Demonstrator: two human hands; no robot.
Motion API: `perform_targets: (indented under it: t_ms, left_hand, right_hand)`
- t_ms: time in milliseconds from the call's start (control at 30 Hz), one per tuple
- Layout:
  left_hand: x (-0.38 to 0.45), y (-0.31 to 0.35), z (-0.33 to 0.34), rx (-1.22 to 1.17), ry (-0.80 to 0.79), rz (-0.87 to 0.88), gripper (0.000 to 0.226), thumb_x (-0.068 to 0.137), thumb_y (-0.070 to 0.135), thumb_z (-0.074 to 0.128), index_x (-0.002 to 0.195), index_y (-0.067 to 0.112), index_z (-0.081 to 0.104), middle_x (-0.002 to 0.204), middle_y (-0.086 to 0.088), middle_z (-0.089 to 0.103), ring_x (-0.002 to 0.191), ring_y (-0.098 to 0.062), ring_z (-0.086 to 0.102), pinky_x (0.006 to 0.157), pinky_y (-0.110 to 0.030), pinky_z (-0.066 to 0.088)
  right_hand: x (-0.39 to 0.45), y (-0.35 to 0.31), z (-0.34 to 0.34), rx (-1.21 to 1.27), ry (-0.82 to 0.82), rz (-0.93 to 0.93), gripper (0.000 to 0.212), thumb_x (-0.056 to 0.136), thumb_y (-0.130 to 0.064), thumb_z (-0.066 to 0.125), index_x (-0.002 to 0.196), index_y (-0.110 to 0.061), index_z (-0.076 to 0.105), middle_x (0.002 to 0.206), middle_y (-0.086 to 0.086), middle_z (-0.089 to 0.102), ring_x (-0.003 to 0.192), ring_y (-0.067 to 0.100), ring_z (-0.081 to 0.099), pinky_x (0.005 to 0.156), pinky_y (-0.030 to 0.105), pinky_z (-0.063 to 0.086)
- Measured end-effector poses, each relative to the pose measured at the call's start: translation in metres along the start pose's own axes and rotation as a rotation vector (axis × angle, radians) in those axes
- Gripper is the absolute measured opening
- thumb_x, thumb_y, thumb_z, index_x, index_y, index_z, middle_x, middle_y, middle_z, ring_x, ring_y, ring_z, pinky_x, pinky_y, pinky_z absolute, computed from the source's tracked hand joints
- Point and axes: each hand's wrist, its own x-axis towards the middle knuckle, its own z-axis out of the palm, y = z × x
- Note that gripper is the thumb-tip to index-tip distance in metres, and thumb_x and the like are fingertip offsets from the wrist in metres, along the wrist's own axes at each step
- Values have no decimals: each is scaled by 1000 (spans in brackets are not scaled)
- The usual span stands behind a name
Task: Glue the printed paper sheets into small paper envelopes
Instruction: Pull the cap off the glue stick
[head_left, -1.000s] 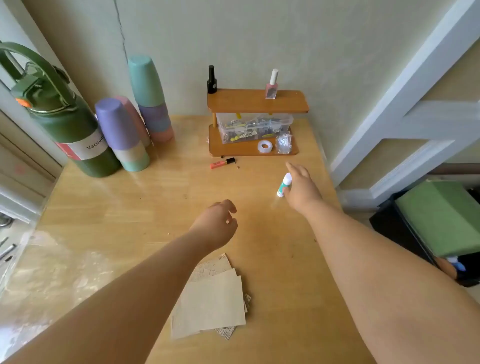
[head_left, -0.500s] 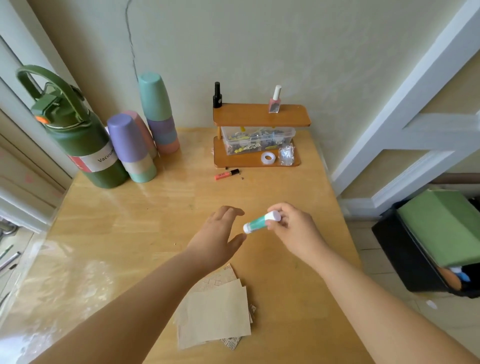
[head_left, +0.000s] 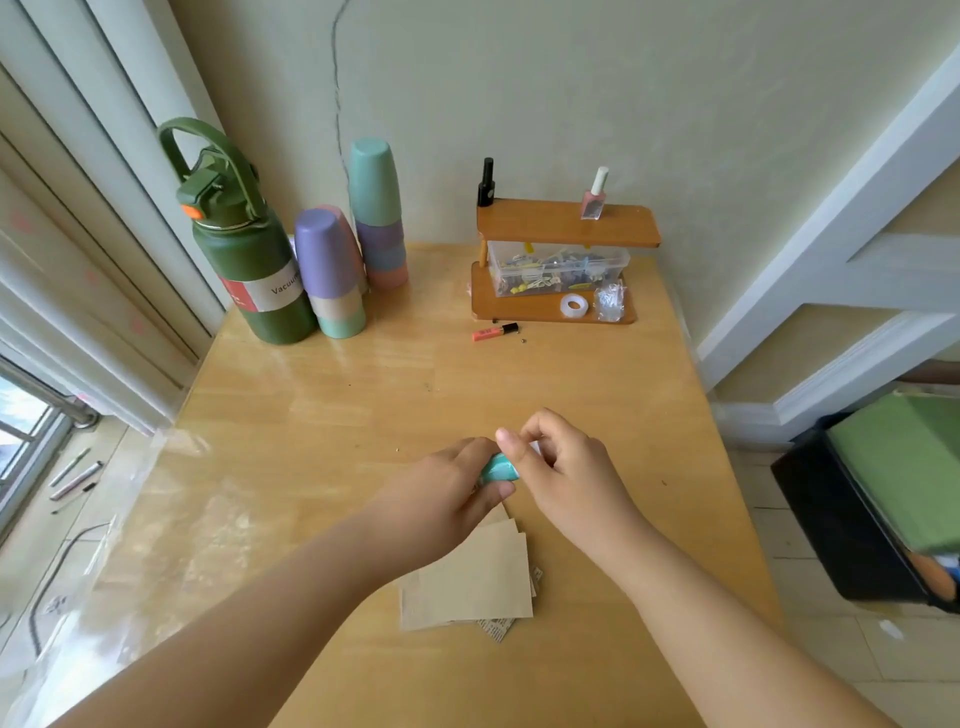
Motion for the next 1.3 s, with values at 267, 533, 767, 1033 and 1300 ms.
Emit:
perform_targets:
  t_ms: [267, 533, 767, 1033, 1300]
  left_hand:
    - [-15, 10, -16, -145, -10, -12, 39, 91, 55, 34, 101, 21, 49, 72, 14, 45, 65, -4, 46, 57, -16, 35]
    - [-19, 7, -20, -227, -39, -38, 42, 90, 54, 38, 92, 14, 50, 64, 12, 43, 58, -7, 42, 53, -15, 32]
    - [-18, 0, -12, -245, -22, -88, 34, 90, 44, 43, 83, 13, 52, 57, 12, 40, 53, -8, 41, 50, -14, 30]
    - [-7, -28, 15, -264, 25, -111, 33, 89, 53, 47, 75, 23, 50, 53, 15, 46, 46, -7, 40, 46, -14, 28]
    - [-1, -70, 51, -147, 168, -29, 33, 79, 55, 51, 69, 24, 56, 52, 4, 43, 46, -9, 40, 43, -13, 28]
  right_hand:
    - [-4, -19, 4, 68, -7, -115, 35, 93, -19, 50, 63, -17, 32, 53, -2, 32, 49, 9, 26, 45, 21, 23]
    - [0, -10, 10, 134, -44, -123, 30, 88, -25, 45, 62, -20, 32, 55, -6, 33, 53, 11, 31, 50, 29, 27]
    - [3, 1, 23, 140, 24, -120, 30, 89, -24, 45, 62, -18, 31, 54, -8, 34, 52, 8, 29, 49, 26, 27]
    - [15, 35, 48, 162, 150, -148, 32, 89, -22, 48, 62, -14, 32, 52, -5, 30, 49, 6, 26, 46, 20, 25]
    - [36, 86, 68, 210, -3, -211, 42, 80, -60, 47, 61, -23, 38, 54, -7, 38, 52, 12, 35, 50, 28, 31]
